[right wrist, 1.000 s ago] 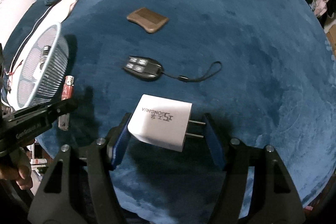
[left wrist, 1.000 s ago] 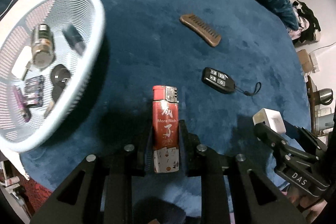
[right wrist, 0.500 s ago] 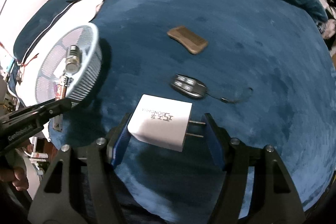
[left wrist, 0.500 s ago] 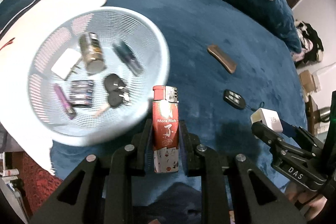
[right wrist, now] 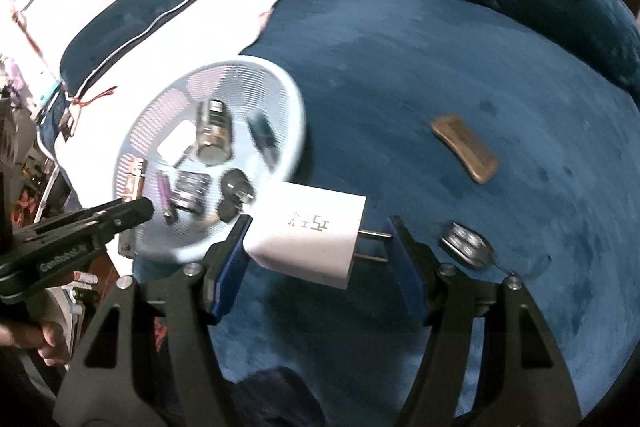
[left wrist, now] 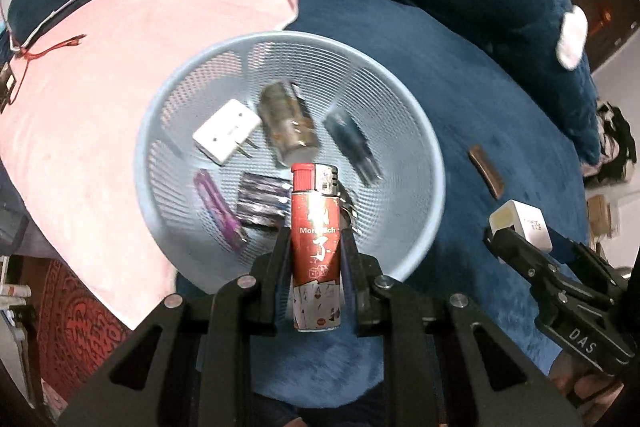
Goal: Organize rigid objects
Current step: 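Carry the red lighter and white charger into the basket and open both tools, then withdraw both tools from the basket toward the black remote and wooden comb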
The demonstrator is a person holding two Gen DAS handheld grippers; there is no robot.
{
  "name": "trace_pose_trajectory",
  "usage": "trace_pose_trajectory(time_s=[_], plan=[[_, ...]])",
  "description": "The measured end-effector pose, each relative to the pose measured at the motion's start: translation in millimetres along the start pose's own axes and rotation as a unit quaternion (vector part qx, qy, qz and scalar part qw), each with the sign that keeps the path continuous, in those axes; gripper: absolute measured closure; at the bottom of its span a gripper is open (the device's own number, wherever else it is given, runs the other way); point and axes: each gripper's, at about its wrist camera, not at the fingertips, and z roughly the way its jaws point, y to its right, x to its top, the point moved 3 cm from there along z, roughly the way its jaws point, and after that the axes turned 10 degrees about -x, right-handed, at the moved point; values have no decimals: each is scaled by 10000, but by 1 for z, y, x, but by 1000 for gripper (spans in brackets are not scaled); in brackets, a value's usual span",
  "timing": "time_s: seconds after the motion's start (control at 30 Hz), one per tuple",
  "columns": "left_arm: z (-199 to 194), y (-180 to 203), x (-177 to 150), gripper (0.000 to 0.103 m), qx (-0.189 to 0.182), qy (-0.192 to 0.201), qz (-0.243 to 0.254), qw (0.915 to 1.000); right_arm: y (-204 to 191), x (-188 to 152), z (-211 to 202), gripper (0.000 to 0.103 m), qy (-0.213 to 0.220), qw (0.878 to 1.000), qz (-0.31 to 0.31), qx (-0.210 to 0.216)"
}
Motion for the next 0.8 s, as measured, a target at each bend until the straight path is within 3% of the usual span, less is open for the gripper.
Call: trace_pose_trajectory(time_s=[0.47,0.5,0.53,0.6,0.67,0.8], plan=[[18,-29,23,79,361,8,-94,9993,-56,38,30,35,-33,9985,-289,469],[18,-30,23,62,418,27,-99,9991,-57,40,31,35,-35,9979,-266,594],[18,-31,22,29,459,45,-119,9989,-57,41,32,34,-46,9975,-240,666],[16,-33,20,3,461,169,-205,9986,-56,40,32,29,-65,9979,-233,601],[14,-33,17,3,417,237,-286,9984,-51,37,31,19,-64,9981,-185,588],[13,-26,10,3,499,153,-204,9984,-37,25,31,12,-186,9984,-38,531]])
